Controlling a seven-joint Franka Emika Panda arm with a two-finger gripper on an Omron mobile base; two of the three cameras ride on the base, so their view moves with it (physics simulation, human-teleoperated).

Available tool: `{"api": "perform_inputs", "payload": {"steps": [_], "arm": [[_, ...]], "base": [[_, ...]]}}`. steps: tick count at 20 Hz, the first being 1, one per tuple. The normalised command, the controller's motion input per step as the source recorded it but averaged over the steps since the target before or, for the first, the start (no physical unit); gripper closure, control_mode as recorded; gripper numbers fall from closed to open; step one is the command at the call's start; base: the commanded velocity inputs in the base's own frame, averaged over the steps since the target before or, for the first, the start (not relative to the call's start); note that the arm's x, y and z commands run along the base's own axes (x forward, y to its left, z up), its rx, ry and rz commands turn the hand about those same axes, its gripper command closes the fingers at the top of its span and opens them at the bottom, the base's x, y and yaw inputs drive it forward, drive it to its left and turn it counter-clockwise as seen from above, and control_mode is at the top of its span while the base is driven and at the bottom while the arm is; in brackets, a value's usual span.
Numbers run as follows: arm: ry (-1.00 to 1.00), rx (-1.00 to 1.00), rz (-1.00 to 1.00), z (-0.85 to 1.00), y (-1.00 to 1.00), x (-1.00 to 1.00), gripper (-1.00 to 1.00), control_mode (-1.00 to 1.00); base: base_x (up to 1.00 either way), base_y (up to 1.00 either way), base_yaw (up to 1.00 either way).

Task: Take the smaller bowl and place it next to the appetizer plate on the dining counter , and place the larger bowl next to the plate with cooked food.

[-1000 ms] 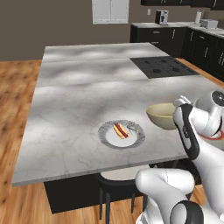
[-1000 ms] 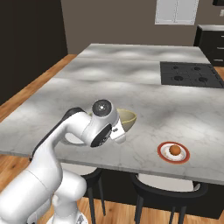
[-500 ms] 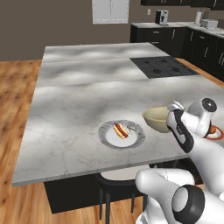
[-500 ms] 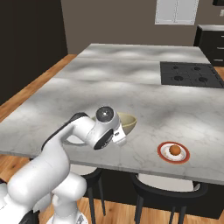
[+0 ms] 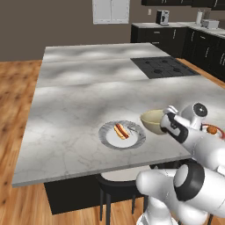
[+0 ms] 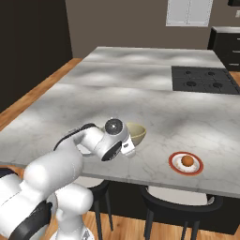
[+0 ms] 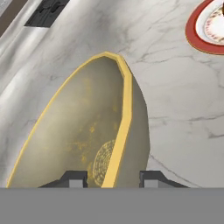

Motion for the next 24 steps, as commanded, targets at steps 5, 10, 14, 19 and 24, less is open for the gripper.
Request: {"api": "perform_inputs", "payload": {"steps": [5, 10, 14, 19, 24], "arm": [[0.0, 0.0, 0.0, -0.31, 0.0, 0.33, 1.0, -1.0], [0.0, 0.0, 0.0, -0.28, 0.0, 0.32, 1.0, -1.0], [0.0, 0.0, 0.0, -0.24, 0.0, 0.31, 1.0, -1.0], [0.0, 0.0, 0.0, -0.25, -0.01, 0.29, 1.0, -1.0], [-0.01, 0.0, 0.0, -0.44, 0.0, 0.07, 1.0, -1.0]], "base": [[0.0, 0.0, 0.0], [0.0, 0.0, 0.0], [0.0, 0.0, 0.0], [0.0, 0.0, 0.0], [0.0, 0.0, 0.0]]}}
